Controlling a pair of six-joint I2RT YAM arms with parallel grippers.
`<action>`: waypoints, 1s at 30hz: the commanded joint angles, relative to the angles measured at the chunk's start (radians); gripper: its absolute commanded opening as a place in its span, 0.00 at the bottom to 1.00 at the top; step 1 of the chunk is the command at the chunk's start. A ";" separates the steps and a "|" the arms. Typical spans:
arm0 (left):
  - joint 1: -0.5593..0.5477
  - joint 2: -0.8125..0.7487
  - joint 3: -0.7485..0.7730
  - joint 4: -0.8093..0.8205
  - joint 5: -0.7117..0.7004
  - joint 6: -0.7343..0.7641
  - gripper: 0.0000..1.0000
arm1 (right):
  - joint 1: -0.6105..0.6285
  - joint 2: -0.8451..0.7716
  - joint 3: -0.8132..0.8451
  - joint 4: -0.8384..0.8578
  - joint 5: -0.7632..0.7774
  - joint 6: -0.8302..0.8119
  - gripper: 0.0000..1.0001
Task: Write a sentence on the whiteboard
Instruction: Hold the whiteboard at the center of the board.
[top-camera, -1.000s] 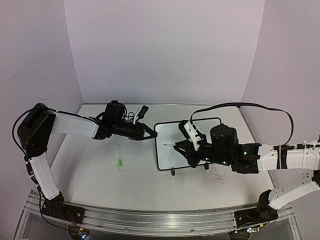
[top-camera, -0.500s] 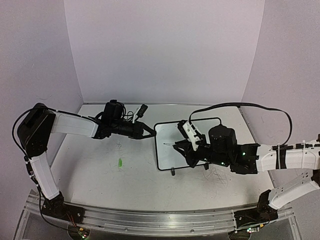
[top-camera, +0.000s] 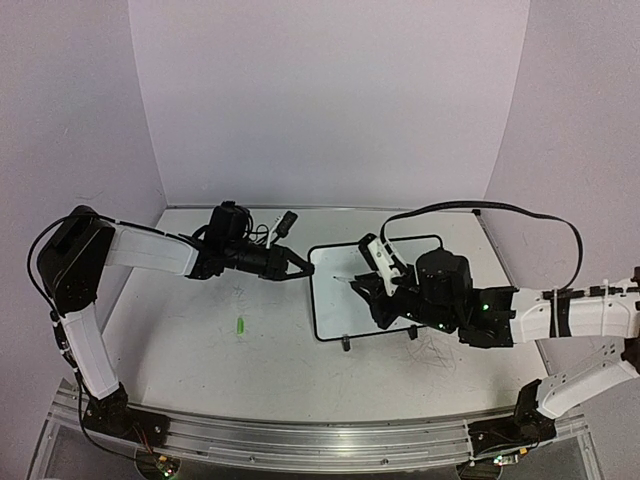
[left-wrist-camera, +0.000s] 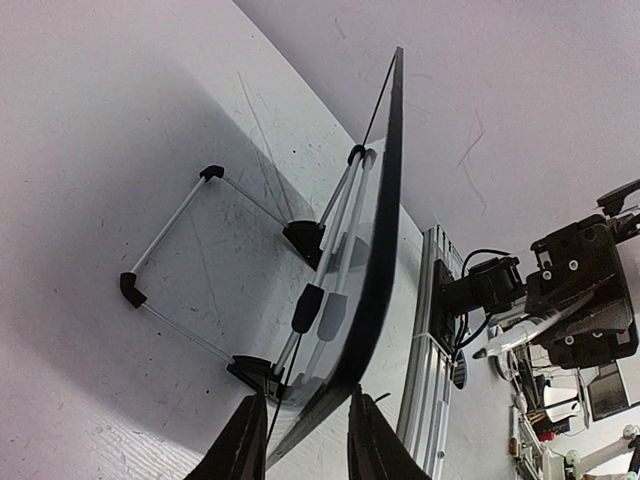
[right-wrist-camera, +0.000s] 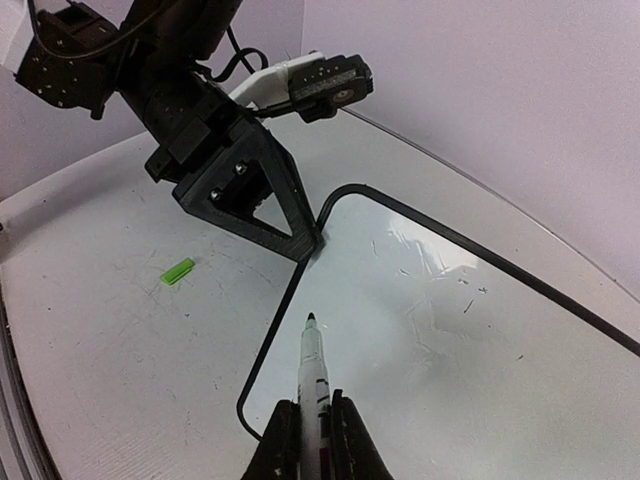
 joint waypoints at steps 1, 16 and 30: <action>0.006 0.017 0.039 0.067 0.033 -0.007 0.28 | 0.004 0.039 0.060 0.029 0.032 0.012 0.00; 0.006 0.034 0.038 0.087 0.041 -0.012 0.19 | 0.015 0.143 0.088 0.114 0.031 0.001 0.00; 0.006 0.032 0.025 0.092 0.039 0.000 0.12 | 0.031 0.202 0.088 0.185 0.116 -0.007 0.00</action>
